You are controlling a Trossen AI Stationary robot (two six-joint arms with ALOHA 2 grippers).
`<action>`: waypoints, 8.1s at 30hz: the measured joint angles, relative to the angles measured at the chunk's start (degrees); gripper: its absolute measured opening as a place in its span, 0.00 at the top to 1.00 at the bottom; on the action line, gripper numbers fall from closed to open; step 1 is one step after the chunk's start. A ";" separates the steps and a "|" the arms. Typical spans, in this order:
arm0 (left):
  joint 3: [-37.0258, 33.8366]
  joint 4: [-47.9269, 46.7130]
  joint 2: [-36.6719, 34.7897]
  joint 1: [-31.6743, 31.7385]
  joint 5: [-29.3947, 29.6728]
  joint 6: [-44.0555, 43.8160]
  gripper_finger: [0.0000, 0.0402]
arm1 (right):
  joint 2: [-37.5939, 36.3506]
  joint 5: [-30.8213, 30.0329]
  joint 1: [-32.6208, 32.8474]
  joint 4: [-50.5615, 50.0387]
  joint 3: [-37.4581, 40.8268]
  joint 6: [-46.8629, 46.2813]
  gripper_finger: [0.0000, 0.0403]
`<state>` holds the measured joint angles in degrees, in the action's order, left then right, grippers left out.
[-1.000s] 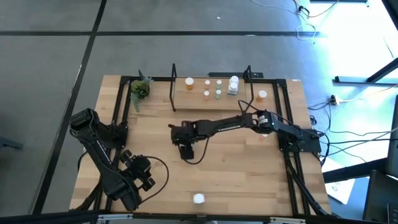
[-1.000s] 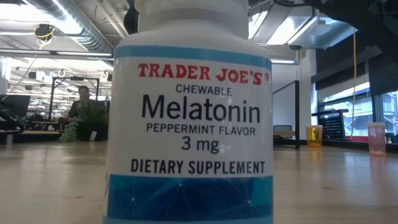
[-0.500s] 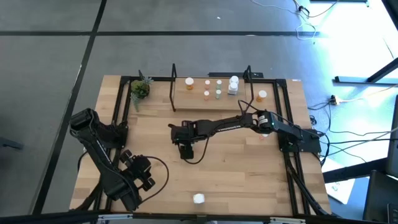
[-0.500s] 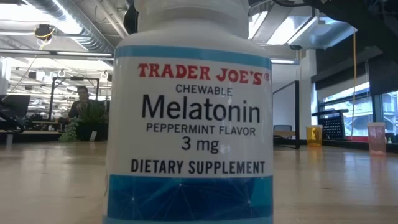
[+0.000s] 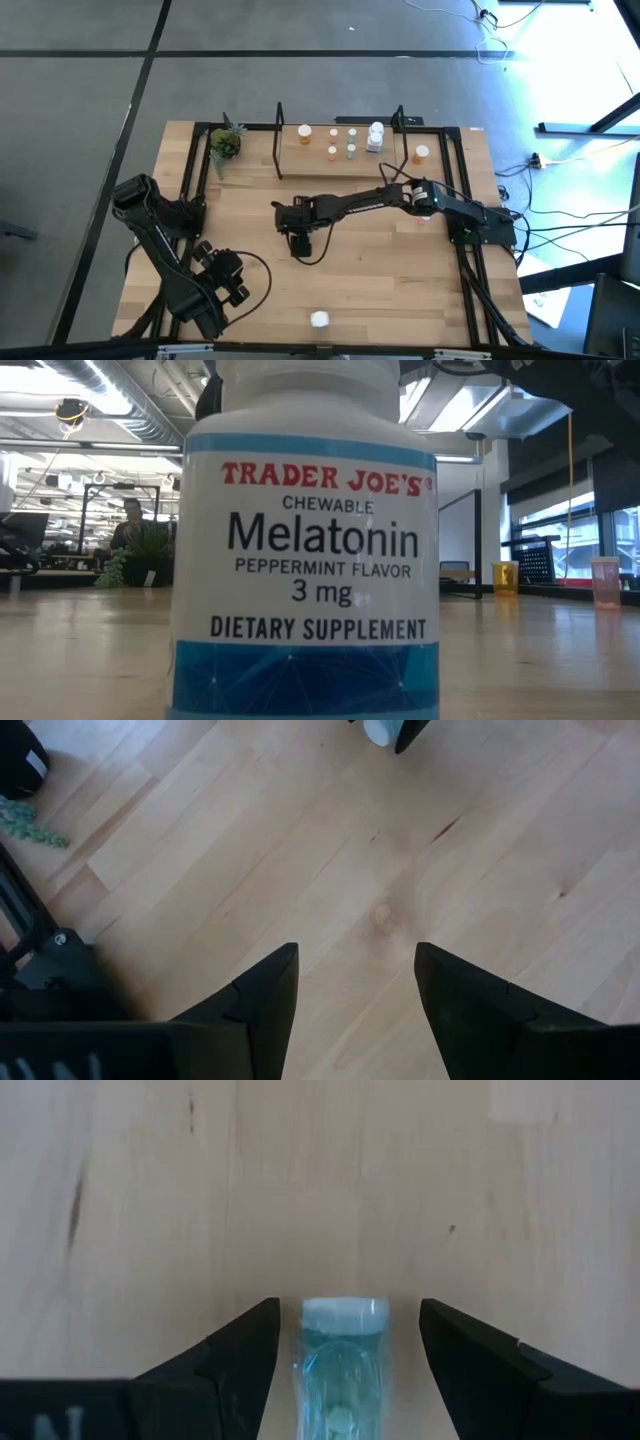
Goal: Pick and place medicine bottles onto shelf by color
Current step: Put the green pill bottle on the shelf aligned with the green bottles
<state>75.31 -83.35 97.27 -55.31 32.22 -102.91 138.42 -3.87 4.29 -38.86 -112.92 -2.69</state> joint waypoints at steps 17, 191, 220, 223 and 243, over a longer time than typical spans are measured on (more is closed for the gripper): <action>0.00 -0.22 0.00 0.00 0.36 0.00 0.51 | 1.19 0.06 0.00 0.73 -0.26 1.28 0.40; -0.02 -3.72 0.04 36.55 21.54 25.16 0.51 | -12.82 -86.13 0.70 16.49 40.19 -57.33 0.68; -0.02 -3.33 0.04 36.54 21.55 25.55 0.51 | -12.82 -86.08 0.79 10.74 40.19 -68.84 0.68; -0.02 -3.33 0.04 36.54 21.54 25.55 0.51 | -12.82 -86.09 2.53 8.06 40.19 -68.88 0.68; -0.02 3.98 0.04 36.35 20.37 45.37 0.51 | -13.30 -86.22 19.30 0.54 40.22 -68.12 0.68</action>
<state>75.29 -79.37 97.32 -18.96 52.59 -57.54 125.12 -90.09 23.60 -38.32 -72.71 -70.81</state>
